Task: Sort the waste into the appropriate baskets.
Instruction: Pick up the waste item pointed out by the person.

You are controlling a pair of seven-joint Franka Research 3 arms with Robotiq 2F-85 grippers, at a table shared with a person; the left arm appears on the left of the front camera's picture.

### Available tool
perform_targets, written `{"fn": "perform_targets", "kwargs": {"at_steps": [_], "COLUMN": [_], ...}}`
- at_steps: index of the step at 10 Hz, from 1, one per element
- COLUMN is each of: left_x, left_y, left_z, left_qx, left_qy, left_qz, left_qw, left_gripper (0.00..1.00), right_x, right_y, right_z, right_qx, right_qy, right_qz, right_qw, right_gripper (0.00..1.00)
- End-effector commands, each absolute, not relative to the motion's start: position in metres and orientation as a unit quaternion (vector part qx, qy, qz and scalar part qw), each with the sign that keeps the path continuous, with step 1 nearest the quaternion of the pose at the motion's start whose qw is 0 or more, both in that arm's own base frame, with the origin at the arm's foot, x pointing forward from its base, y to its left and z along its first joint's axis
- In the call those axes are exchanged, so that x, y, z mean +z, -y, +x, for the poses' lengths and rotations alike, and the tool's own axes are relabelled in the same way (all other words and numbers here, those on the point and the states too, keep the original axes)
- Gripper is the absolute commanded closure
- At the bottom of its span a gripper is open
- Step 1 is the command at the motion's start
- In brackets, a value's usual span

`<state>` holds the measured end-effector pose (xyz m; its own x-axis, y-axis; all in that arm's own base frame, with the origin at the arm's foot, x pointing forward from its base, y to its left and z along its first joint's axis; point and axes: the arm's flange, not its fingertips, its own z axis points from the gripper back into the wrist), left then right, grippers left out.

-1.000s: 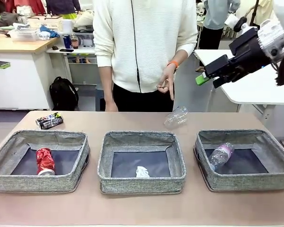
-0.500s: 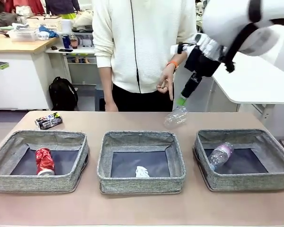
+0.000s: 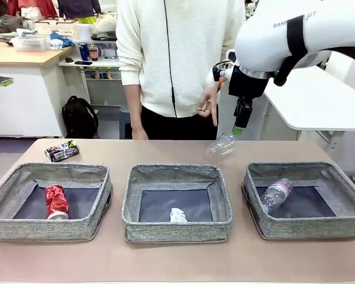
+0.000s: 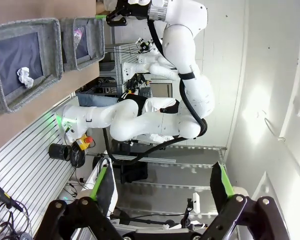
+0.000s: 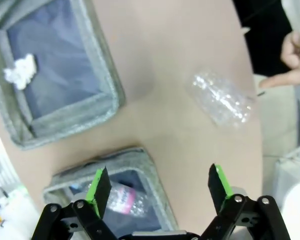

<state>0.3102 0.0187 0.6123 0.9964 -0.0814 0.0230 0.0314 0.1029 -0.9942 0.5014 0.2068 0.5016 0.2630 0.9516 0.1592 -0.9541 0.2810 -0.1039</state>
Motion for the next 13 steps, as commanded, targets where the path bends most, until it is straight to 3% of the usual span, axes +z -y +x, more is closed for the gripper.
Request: {"fn": "perform_targets", "kwargs": {"at_steps": [1, 5, 8, 9, 13], "left_x": [0.613, 0.613, 0.613, 0.613, 0.613], "left_y": [-0.018, -0.018, -0.018, -0.018, -0.018], "left_z": [0.307, 0.307, 0.307, 0.307, 0.307], "left_qx": [-0.046, -0.046, -0.046, -0.046, -0.046], "left_qy": [-0.015, -0.015, -0.015, -0.015, -0.015], "left_qz": [-0.677, -0.677, -0.677, -0.677, -0.677], "left_qw": [0.734, 0.734, 0.734, 0.734, 0.734], "left_gripper": [0.00, 0.00, 0.00, 0.00, 0.00], "right_x": [0.503, 0.461, 0.432, 0.421, 0.396], "right_y": [-0.206, -0.208, -0.217, -0.222, -0.229], "right_z": [0.502, 0.538, 0.544, 0.546, 0.577], "right_qx": [0.607, 0.678, 0.789, 0.806, 0.798], "right_qy": [0.095, 0.098, 0.113, 0.096, 0.090], "right_qz": [-0.011, -0.020, -0.045, -0.061, -0.067], "right_qw": [0.789, 0.729, 0.602, 0.581, 0.592], "right_gripper": [0.00, 0.00, 0.00, 0.00, 0.00]}}
